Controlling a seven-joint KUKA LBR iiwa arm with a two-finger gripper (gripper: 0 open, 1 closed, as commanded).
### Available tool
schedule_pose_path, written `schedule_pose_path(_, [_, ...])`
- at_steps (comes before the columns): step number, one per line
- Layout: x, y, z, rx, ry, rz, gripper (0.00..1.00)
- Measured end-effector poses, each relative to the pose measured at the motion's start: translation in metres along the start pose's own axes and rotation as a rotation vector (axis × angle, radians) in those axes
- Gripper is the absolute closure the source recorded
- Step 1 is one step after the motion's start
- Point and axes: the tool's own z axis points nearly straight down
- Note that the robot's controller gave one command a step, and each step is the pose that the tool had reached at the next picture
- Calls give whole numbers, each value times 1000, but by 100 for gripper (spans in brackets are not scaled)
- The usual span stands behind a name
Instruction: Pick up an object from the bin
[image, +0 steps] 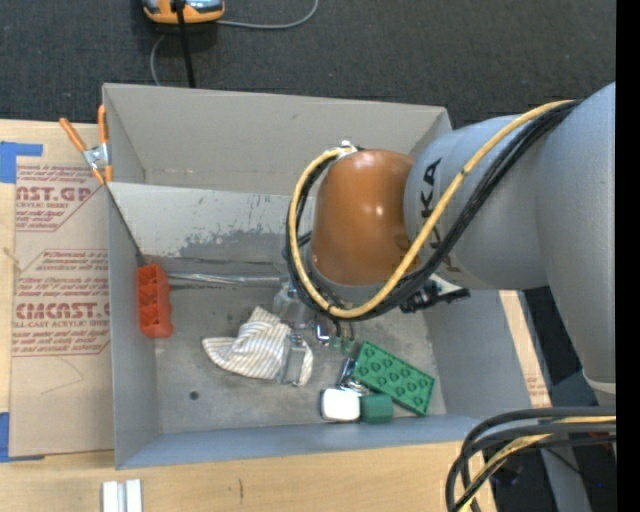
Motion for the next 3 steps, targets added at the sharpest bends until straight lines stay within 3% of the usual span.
schedule_pose_path(1, [2, 1, 33, -1, -5, -113, 0])
schedule_pose_path(2, [-2, -1, 82, -2, -4, -73, 0])
schedule_pose_path(3, [3, 3, 102, -4, -11, -80, 100])
